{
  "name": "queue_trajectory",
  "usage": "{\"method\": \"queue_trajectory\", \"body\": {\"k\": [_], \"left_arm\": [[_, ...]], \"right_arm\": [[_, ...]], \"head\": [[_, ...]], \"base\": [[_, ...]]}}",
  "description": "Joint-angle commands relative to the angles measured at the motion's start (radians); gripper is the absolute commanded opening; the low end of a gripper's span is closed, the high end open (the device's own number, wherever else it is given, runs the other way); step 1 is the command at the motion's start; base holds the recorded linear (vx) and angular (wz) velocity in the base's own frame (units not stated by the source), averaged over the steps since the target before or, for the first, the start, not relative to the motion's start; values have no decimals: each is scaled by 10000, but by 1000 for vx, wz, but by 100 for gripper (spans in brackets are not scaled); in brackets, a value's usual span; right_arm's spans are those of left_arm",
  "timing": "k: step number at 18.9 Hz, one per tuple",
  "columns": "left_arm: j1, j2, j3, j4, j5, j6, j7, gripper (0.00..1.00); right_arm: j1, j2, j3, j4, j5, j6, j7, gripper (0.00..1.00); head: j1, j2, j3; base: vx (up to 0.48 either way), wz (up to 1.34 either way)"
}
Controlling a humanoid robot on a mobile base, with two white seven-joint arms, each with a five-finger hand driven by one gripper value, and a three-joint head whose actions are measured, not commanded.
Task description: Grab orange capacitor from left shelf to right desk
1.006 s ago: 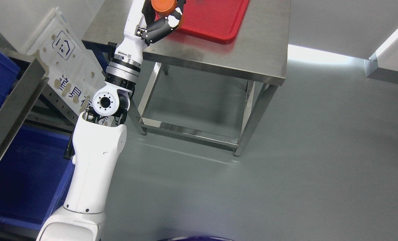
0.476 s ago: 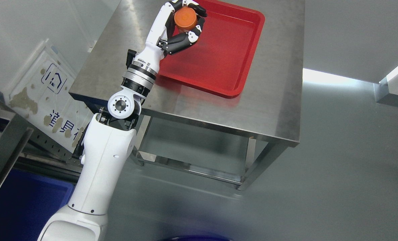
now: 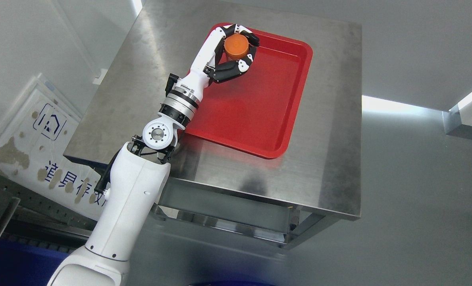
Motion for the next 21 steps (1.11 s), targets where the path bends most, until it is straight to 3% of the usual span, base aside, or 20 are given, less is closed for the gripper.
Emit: {"method": "queue_trajectory", "body": {"k": [1,5,7,8,9,10,12,16,19,21], "left_arm": [[190,174,-777,319,219,-4,7,13],[190,174,-762,-17,234,72,-23,59],[190,174,-685,-232,234,73,-23,71],[190,174,-654,-325,234,73,-23,79],[175,174,-578,-447,234,73,-8,94],[159,174,-395,-615,234,12,7,100],[159,174,370,-801,234,-309,7,100],[189,174,2072,-893,570,-2027,7,100],[908,174,3178,-1183,909,-1801,418,100],[1399,174,3578,-1612,909,-1036,1839,100]], "right_arm": [[-15,-175,-107,-337,30,4,-5,100],[-15,-175,-107,-337,30,4,-5,100],[-15,-175,-107,-337,30,4,-5,100],[-15,-175,-107,-337,30,4,-5,100],[-15,-175,-107,-337,30,4,-5,100],[-15,-175,-107,-337,30,4,-5,100],[-15,-175,-107,-337,30,4,-5,100],[-15,-175,-107,-337,30,4,-5,100],[-15,-175,-107,-337,30,4,-5,100],[-15,-175,-107,-337,30,4,-5,100]], "head": [[0,0,0],[0,0,0],[0,0,0],[0,0,0],[0,0,0],[0,0,0],[0,0,0],[0,0,0],[0,0,0],[0,0,0]], "base": [[145,-39],[99,-33],[43,-6],[28,3],[0,0],[0,0],[-11,0],[-15,-1],[-8,2],[0,0]]}}
